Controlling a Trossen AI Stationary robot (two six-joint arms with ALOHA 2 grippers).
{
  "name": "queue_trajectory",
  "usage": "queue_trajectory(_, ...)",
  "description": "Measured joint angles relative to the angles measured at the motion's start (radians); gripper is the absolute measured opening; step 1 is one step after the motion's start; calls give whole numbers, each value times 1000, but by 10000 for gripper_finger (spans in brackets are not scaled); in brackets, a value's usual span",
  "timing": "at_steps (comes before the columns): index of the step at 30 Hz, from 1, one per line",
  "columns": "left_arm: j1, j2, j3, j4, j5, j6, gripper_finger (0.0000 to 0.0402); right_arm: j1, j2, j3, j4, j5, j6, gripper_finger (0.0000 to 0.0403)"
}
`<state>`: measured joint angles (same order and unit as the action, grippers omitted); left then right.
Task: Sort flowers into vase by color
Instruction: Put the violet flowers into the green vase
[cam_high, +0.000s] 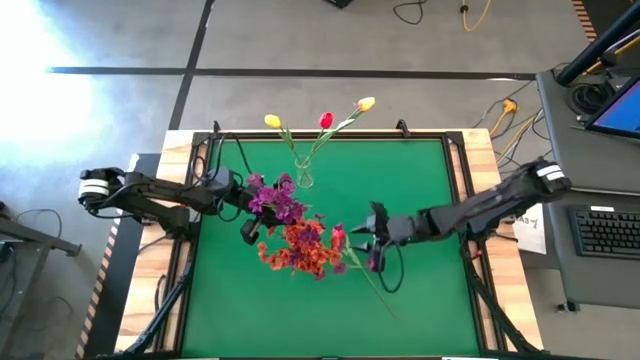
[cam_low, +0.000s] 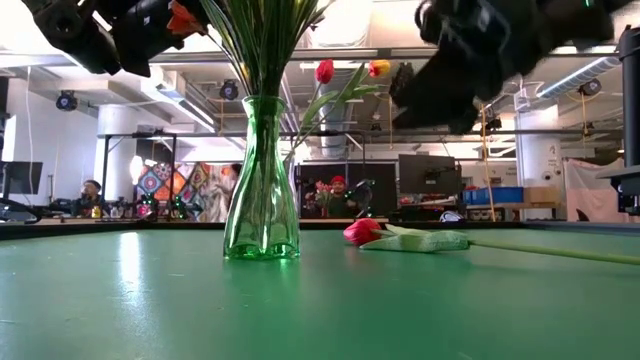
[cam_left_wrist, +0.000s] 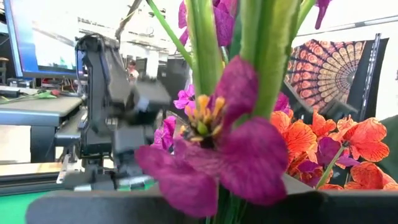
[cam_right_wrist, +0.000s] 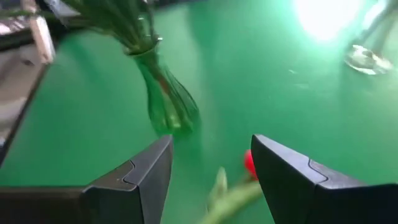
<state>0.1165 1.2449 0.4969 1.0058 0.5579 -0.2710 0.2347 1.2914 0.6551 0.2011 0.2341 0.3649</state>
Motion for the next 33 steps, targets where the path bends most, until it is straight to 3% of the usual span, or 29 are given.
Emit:
queue_trajectory(4,0,0,0,0,0,0,40,23,136,-113,428,29,-45,210)
queue_trajectory(9,0,-1,0,-14,-1,-4,40,23,361,-78,698,30,-100,210)
queue_trajectory(15,0,-1,0,-22,-1,-4,40,20,524,55,717,30,-138,218)
queue_trajectory(25,0,-1,0,-29,-1,-7,40,18,630,197,726,28,-190,304)
queue_trajectory(29,0,-1,0,-31,-1,-6,40,18,662,223,724,28,-211,299)
queue_trajectory(33,0,-1,0,-35,-1,-4,40,11,678,248,723,16,-233,263)
